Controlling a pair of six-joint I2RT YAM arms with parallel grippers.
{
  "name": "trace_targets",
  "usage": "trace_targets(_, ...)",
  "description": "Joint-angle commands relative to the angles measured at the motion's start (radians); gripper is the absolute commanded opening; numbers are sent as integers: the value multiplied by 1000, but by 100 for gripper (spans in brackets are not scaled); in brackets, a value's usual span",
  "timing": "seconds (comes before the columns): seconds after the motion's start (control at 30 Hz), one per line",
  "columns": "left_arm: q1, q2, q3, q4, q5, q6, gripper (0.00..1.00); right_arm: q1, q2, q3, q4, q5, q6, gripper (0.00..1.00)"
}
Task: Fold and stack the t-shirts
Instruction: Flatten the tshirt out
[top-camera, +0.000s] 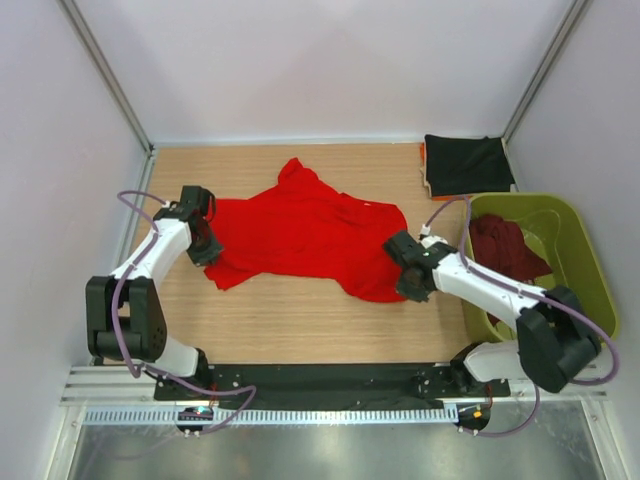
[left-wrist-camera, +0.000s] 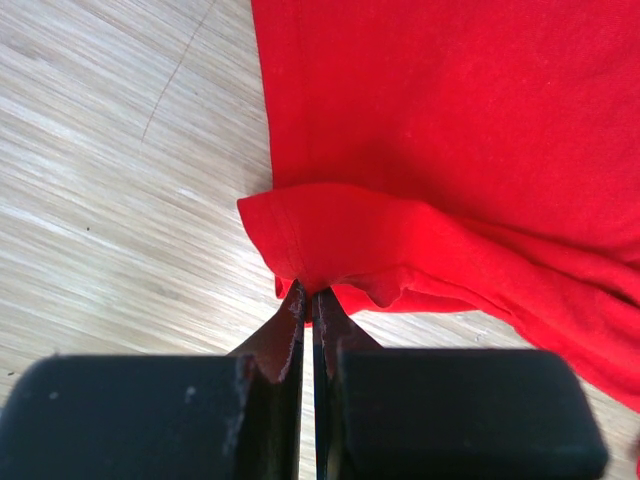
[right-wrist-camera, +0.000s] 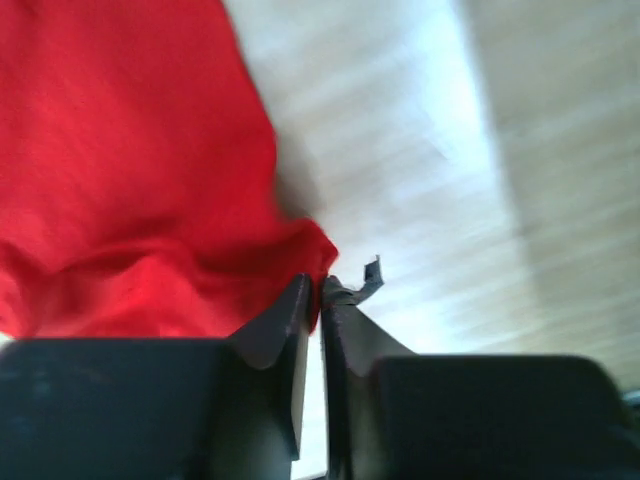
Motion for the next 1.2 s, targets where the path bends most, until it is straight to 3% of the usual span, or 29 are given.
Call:
trace_targets(0.0,6,-6,-2,11,2,6,0,10,-142,-61,38,3,21,21)
trace_targets(0.03,6,-9,-3,11,2,5,0,10,-171,-69,32,5,34,32)
trace_targets(0.07,6,-9,-3,8,2,5,0,10,-189,-72,15,6,40,35)
trace_targets(0.23,6,-20,-9,9,3,0,0,10,-205,-66,-32,6,90,45)
trace_targets(0.5,6,-26,-11,5,8,3,0,13,-173,-95,-60,-3,273,45)
trace_targets(1.17,6,-29,-23,21,35,5,0,65,-165,-273,58,25,407,39)
